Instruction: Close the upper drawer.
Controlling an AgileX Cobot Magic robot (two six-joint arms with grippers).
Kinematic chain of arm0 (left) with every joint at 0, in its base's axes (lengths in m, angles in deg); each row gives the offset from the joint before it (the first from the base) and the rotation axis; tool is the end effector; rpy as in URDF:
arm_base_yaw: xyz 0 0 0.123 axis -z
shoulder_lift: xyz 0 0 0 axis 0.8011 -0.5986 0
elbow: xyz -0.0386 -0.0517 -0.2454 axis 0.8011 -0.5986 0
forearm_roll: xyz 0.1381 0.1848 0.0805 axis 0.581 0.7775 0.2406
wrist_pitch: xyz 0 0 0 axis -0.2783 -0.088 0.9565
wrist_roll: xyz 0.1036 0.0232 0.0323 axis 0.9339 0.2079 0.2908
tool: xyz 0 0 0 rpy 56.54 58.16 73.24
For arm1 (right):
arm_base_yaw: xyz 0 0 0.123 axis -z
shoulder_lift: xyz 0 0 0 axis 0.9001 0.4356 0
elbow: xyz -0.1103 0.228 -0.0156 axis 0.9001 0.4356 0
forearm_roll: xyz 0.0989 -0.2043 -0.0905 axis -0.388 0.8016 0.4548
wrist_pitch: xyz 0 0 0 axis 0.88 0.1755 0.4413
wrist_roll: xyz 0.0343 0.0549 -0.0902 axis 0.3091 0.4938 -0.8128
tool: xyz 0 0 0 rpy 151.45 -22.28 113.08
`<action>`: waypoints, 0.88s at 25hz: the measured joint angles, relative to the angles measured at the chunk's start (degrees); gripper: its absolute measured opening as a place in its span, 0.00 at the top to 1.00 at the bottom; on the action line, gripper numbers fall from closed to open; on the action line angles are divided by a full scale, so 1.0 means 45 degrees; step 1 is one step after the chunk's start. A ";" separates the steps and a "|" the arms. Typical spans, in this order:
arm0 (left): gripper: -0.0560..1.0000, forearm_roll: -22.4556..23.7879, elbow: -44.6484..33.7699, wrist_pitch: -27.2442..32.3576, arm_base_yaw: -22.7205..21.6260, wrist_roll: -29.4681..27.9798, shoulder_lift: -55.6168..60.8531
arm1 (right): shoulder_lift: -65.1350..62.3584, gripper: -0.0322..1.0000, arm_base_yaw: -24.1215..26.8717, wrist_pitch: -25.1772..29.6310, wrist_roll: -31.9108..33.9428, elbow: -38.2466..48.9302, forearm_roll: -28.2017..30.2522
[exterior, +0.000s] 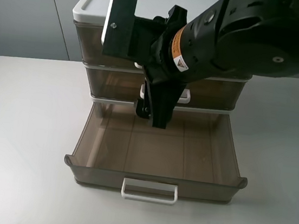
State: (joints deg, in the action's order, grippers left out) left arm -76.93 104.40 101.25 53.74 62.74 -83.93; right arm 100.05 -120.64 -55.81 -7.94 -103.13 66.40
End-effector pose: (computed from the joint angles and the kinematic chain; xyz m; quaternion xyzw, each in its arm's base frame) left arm 0.0354 0.0053 0.2659 -0.0077 0.8549 0.0202 0.5183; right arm 0.2099 0.2589 0.2182 -0.6604 0.6468 -0.0873 0.3713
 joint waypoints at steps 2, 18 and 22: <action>0.25 0.0000 0.0000 0.0000 0.0000 0.0000 0.0000 | -0.0169 0.30 0.0026 0.0164 0.0000 0.0000 -0.0207; 0.25 0.0000 0.0000 0.0000 0.0000 0.0000 0.0000 | -0.1102 0.29 -0.0261 0.1562 -0.0064 0.0000 -0.2811; 0.25 0.0000 0.0000 0.0000 0.0000 0.0000 0.0000 | -0.1102 0.29 -0.0311 0.1910 -0.0729 0.0000 -0.4082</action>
State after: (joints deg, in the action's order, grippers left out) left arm -76.93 104.40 101.25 53.74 62.74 -83.93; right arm 95.09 -122.05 -47.21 -11.22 -103.13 48.03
